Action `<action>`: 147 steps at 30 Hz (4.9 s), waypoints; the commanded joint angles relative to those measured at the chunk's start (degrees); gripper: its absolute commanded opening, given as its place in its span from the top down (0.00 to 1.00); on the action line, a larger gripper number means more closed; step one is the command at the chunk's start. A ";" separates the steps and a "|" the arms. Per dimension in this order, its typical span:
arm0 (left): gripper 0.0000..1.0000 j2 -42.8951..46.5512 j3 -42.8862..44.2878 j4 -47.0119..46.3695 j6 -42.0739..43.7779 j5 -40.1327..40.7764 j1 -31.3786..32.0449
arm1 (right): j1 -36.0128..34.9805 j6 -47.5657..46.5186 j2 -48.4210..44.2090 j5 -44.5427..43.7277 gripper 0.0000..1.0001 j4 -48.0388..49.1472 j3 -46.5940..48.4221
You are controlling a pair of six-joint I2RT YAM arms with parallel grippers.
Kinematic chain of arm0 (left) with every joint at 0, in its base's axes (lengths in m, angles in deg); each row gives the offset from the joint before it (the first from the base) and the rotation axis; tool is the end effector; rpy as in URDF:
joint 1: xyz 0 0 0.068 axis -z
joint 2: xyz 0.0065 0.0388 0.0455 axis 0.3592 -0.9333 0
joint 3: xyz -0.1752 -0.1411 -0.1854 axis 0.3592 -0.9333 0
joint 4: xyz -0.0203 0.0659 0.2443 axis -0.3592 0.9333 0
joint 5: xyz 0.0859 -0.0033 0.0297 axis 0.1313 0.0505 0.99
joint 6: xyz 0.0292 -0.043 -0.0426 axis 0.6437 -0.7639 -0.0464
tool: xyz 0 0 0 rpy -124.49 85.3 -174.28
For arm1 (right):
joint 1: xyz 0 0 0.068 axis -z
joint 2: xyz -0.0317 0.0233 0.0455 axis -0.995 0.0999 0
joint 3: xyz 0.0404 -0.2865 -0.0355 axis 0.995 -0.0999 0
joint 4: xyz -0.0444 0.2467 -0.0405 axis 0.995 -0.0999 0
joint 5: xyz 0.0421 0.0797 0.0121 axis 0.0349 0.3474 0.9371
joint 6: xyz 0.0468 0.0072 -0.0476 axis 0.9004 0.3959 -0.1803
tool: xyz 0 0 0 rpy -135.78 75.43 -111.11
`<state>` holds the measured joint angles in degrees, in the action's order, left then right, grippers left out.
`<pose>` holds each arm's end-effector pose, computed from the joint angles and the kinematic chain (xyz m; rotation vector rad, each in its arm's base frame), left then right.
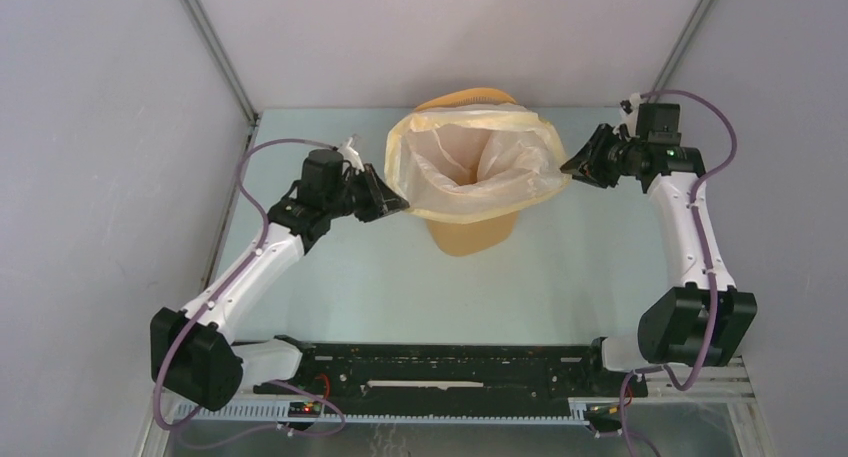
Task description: Put the trash bags into the trash bin
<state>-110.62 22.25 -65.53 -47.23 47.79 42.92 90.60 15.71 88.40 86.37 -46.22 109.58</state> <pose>0.2447 -0.1208 0.3181 -0.1670 2.2572 -1.0721 0.3022 -0.0087 0.3561 0.3702 2.3316 0.7082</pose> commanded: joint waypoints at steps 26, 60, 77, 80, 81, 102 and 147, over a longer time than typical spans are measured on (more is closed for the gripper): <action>0.08 -3.68 25.42 8.14 21.42 10.40 -4.29 | -14.01 -39.14 -0.25 2.40 0.25 13.21 17.60; 0.42 -21.95 43.57 11.55 18.89 9.68 -4.89 | -19.13 -27.74 5.30 -1.02 0.31 6.85 28.18; 0.35 -20.07 41.30 14.49 20.43 7.86 -5.85 | -24.44 -44.84 13.38 -13.84 0.48 3.35 33.90; 0.46 -20.96 41.45 13.42 18.30 6.33 -6.89 | -24.43 -41.75 15.02 -14.28 0.60 4.76 36.08; 0.48 -21.34 41.54 13.11 18.05 6.13 -7.06 | -24.43 -40.74 15.28 -14.28 0.62 5.42 36.15; 0.85 -28.36 45.90 9.40 14.10 2.44 -8.84 | -16.08 -21.50 24.76 -4.15 1.00 18.30 39.06; 0.44 -21.89 28.68 7.41 -1.44 -8.81 -15.35 | 0.54 13.44 26.38 11.93 0.43 -1.79 34.49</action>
<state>-140.98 52.70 -57.04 -47.23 41.39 29.41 89.39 31.45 124.88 100.32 -40.40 146.34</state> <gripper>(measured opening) 0.487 0.491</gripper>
